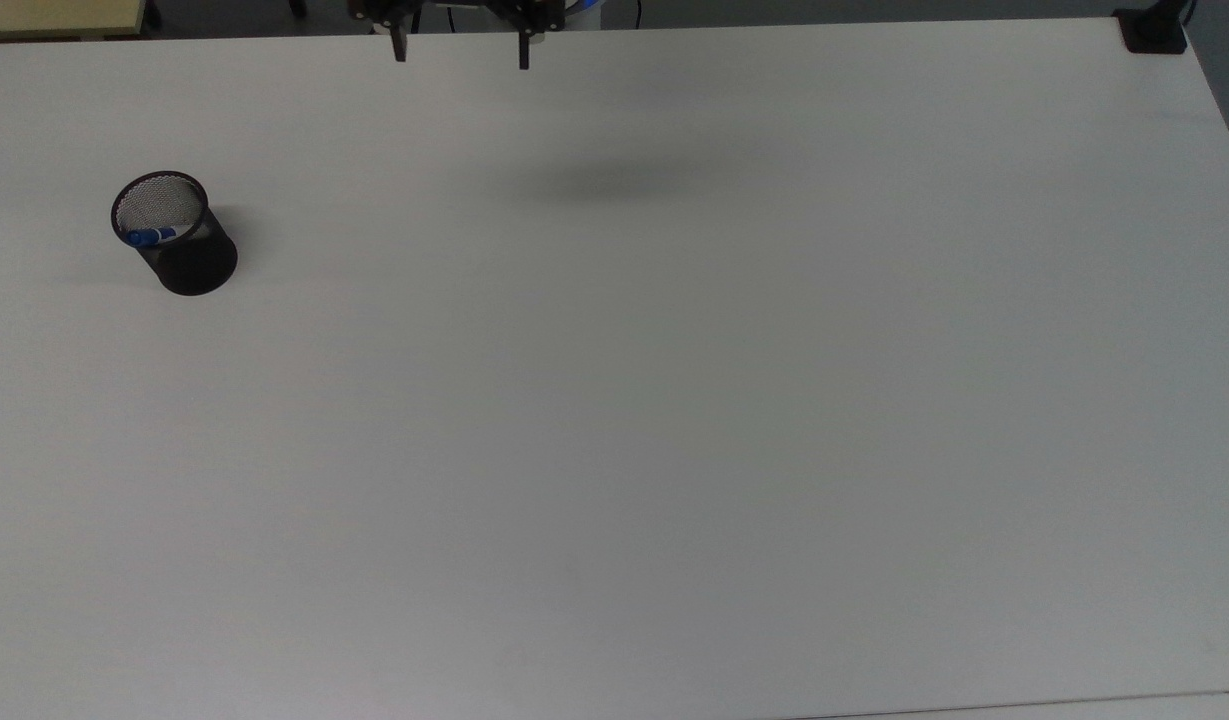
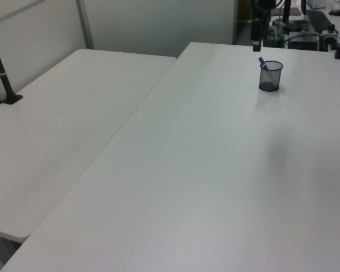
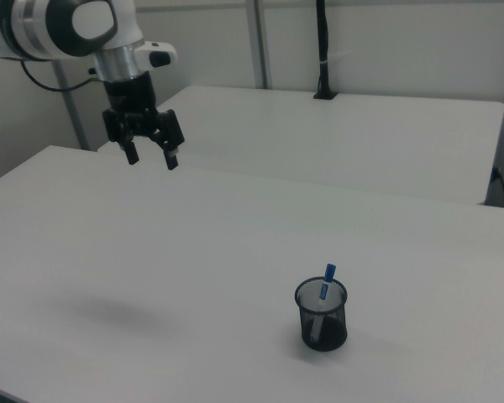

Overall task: Remove the marker
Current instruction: 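Move the open gripper toward the black mesh pen cup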

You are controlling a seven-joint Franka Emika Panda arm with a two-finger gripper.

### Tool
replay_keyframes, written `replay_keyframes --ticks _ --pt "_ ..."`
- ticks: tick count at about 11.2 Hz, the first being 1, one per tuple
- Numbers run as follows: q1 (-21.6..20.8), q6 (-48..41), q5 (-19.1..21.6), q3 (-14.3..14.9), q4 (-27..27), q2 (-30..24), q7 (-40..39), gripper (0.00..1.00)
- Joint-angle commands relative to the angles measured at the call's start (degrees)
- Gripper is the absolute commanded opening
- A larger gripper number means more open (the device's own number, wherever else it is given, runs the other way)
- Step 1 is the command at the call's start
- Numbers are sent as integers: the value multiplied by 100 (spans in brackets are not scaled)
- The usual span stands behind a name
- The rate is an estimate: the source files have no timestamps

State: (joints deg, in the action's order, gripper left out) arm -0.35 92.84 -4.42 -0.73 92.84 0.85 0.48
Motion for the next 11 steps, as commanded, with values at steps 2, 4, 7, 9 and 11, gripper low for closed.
replay_keyframes --ticks 2,4,7,9,11 --pt "569 146 38 38 -100 195 -705 100" --pt "973 531 38 38 -65 371 -1092 100" --pt "1597 1243 38 46 -56 784 -1444 100" --pt "1949 1664 38 46 -56 1039 -1690 96" --pt "2152 2113 -23 55 -47 1434 -1814 85"
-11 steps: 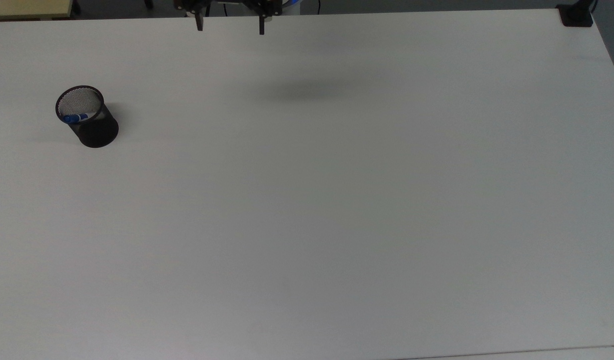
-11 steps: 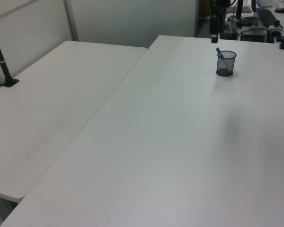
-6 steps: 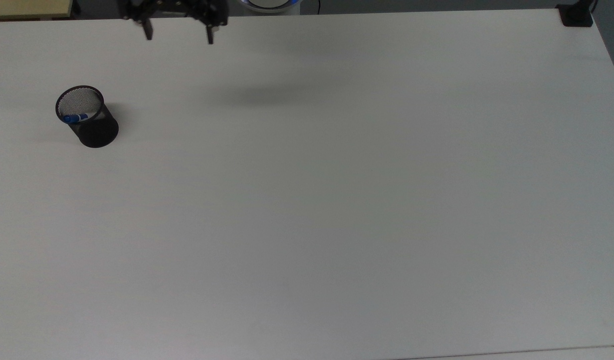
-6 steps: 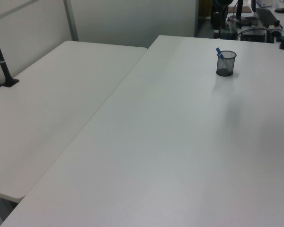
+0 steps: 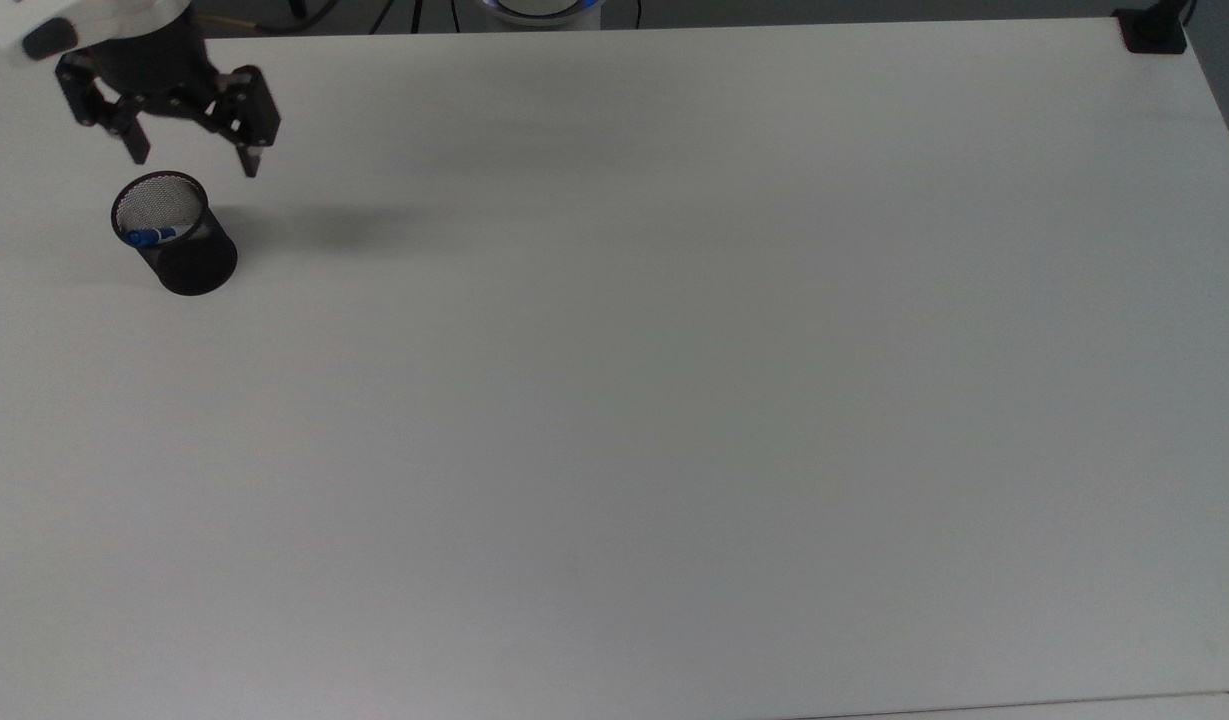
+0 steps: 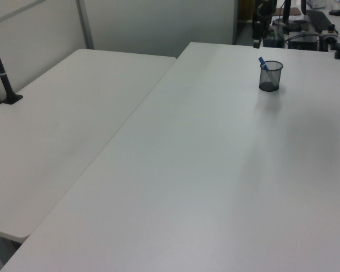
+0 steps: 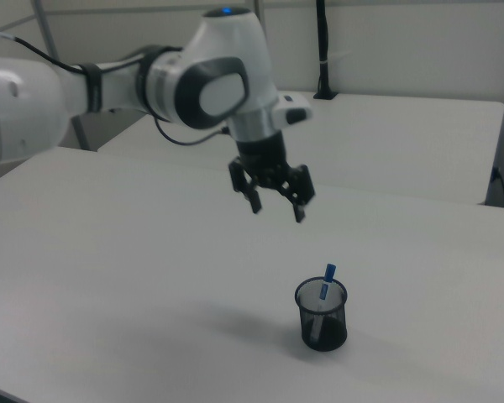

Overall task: Remove the marker
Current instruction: 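Lower the gripper over the cup onto the blue-capped marker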

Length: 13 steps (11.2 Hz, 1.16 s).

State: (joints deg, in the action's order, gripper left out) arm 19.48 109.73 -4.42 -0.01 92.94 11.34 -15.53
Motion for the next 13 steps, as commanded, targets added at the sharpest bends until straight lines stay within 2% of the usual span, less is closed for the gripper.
replay_keyframes --ticks 1,3,6,10,12,13 --pt "257 618 -32 -17 -56 543 -231 81" --pt "381 961 -76 -17 -48 833 -240 74" --pt "530 1156 -182 -17 -47 1002 -257 73" --pt "566 1419 -278 -17 48 1125 -354 65" --pt "557 1438 -287 -17 76 1125 -372 39" --pt "566 1429 -287 -17 76 1116 -485 30"
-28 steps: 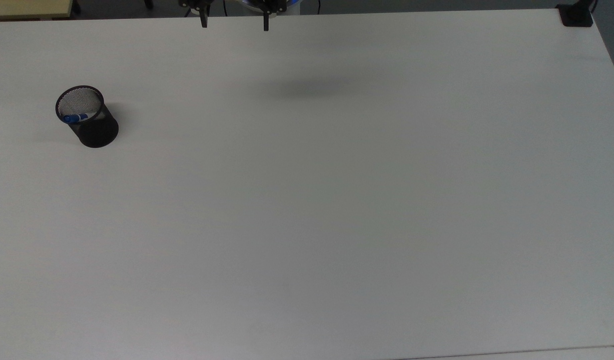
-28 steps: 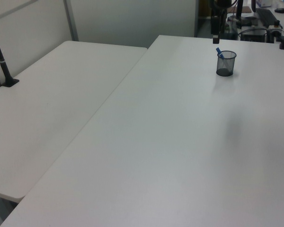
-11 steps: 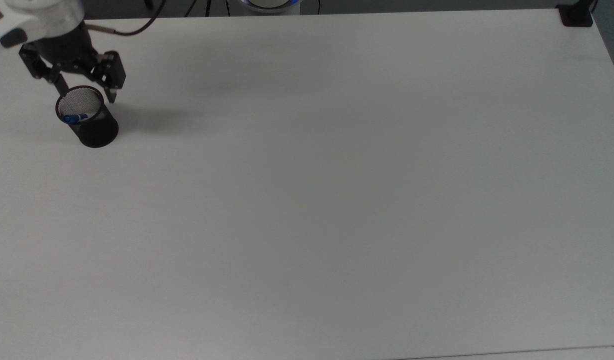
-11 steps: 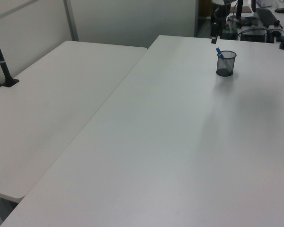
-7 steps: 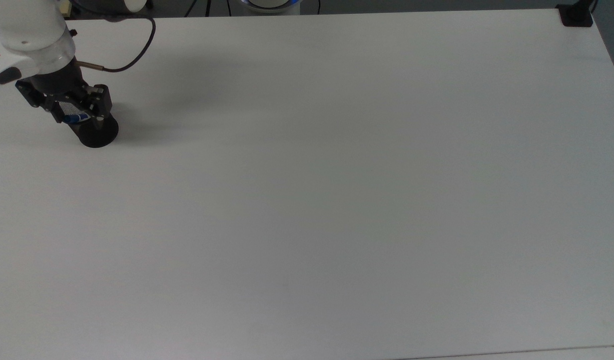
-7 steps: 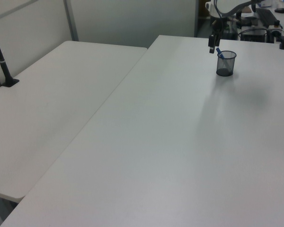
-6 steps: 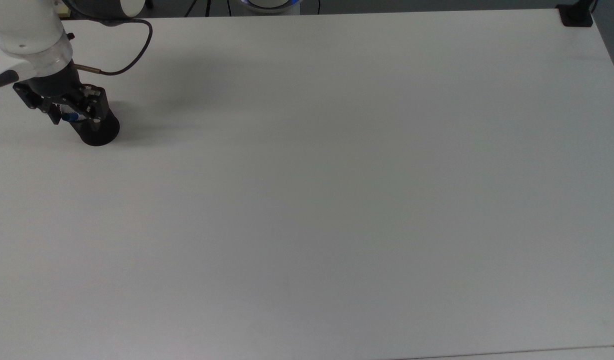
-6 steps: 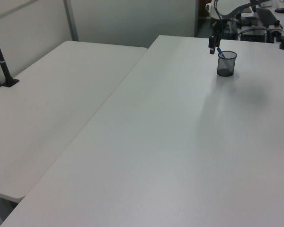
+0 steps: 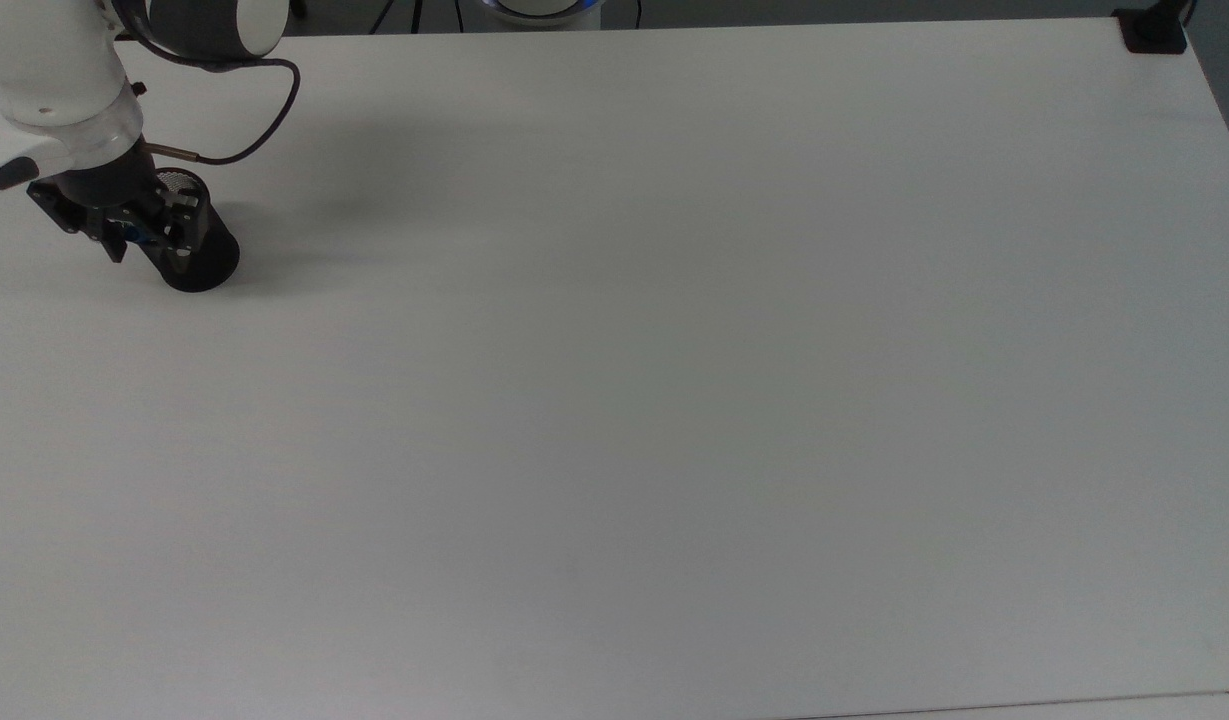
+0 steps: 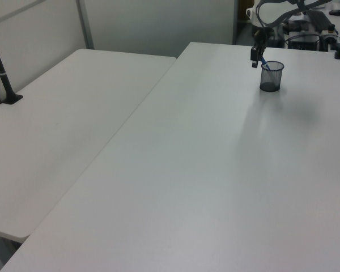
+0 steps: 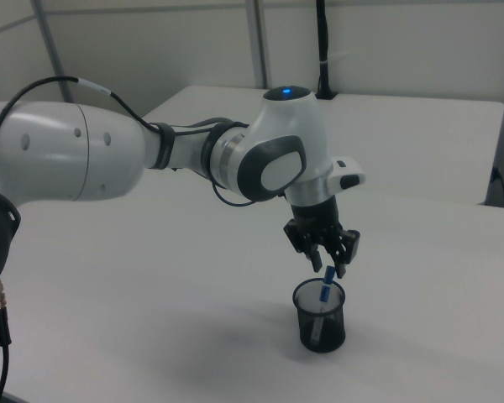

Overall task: Remove the marker
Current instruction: 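Lower the gripper over the cup onto the blue-capped marker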

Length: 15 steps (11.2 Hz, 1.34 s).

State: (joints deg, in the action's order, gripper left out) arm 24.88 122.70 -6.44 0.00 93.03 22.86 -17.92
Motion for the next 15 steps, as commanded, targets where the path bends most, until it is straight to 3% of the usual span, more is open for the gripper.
replay_keyframes --ticks 1,2,3,4,5,6,9,12,13,15 --pt "69 79 -86 -9 67 -62 -334 30" --pt "122 52 -77 -9 67 -97 -344 37" --pt "149 52 -77 -9 84 -97 -318 57" --pt "166 43 -77 9 101 -115 -300 66" --pt "193 -18 -77 9 171 -176 -309 68" --pt "202 -62 -77 17 224 -238 -335 66" --pt "210 -369 -68 18 286 -457 -361 41" --pt "193 -467 -59 18 313 -502 -353 28" --pt "193 -449 -59 18 313 -484 -353 28" --pt "193 -370 -59 18 348 -441 -353 45"
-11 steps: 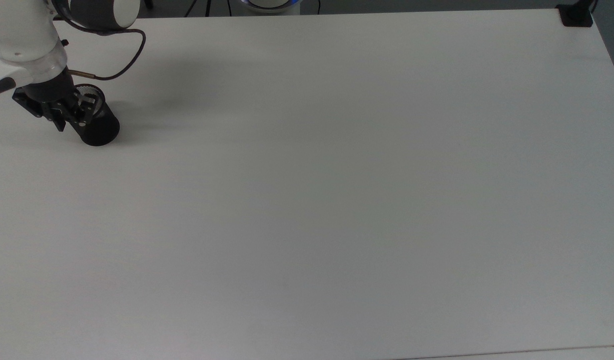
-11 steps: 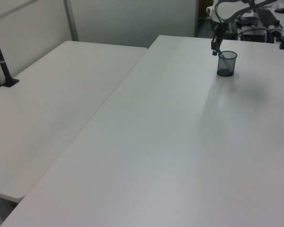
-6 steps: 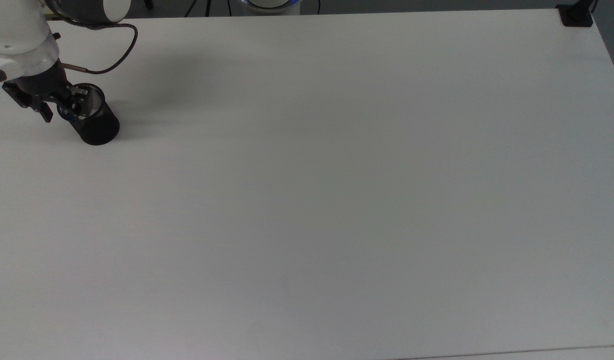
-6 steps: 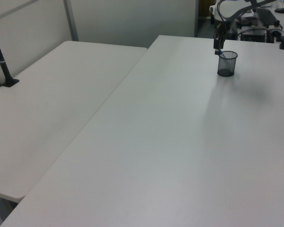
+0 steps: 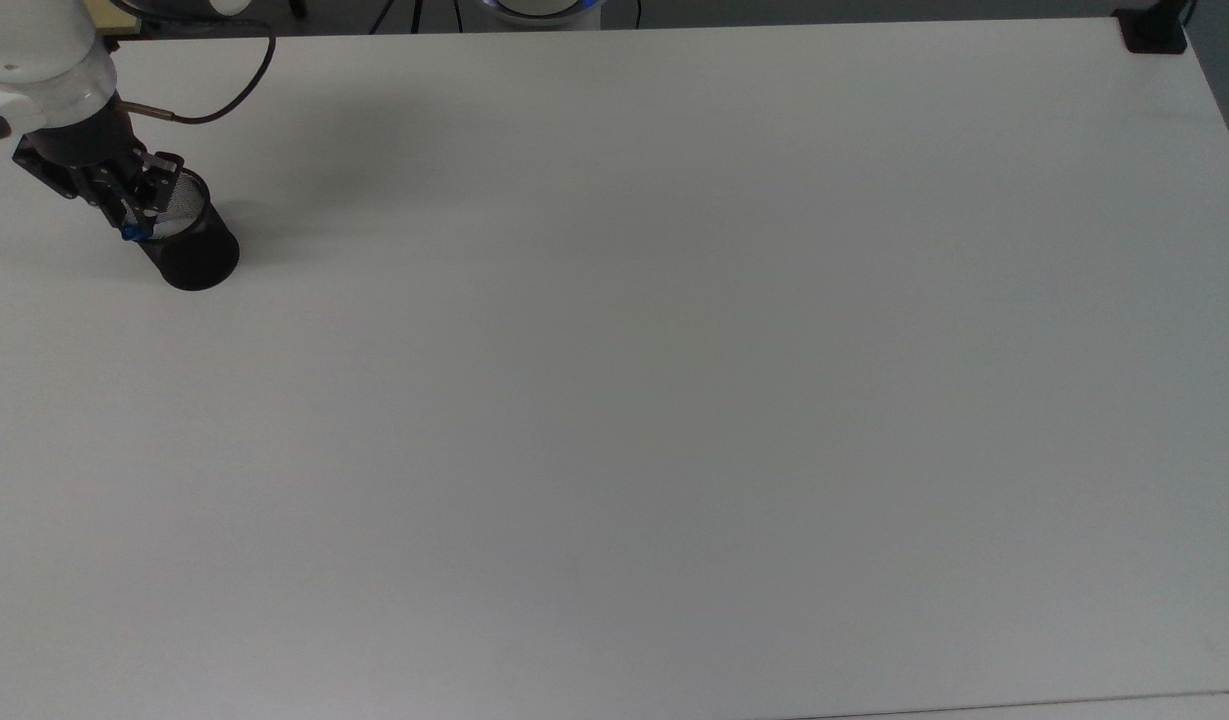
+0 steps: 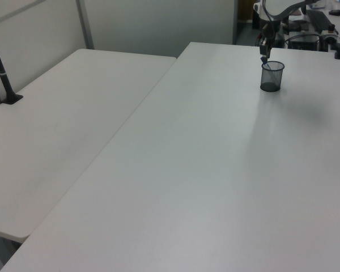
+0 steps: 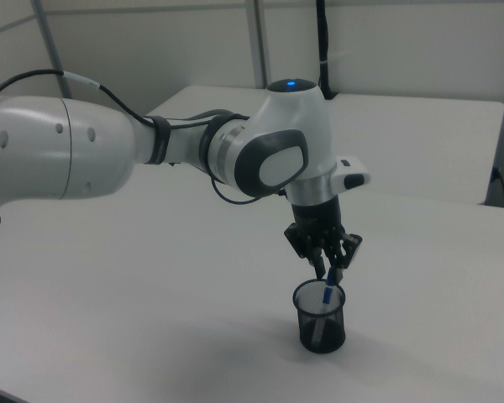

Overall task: Remove the marker
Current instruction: 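Close the gripper on the marker's blue cap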

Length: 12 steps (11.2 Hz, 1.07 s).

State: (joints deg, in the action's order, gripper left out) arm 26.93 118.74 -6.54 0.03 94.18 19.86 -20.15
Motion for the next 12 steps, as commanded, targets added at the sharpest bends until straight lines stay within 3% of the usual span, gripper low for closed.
replay_keyframes --ticks 1,2,6,9,12 --pt "-12 26 -49 6 224 -141 -130 52" --pt "-12 35 -49 14 215 -141 -130 51" --pt "-4 253 -41 14 224 -106 -156 27" --pt "-4 281 -41 14 198 -35 -156 26" --pt "-4 290 -32 14 180 9 -156 34"
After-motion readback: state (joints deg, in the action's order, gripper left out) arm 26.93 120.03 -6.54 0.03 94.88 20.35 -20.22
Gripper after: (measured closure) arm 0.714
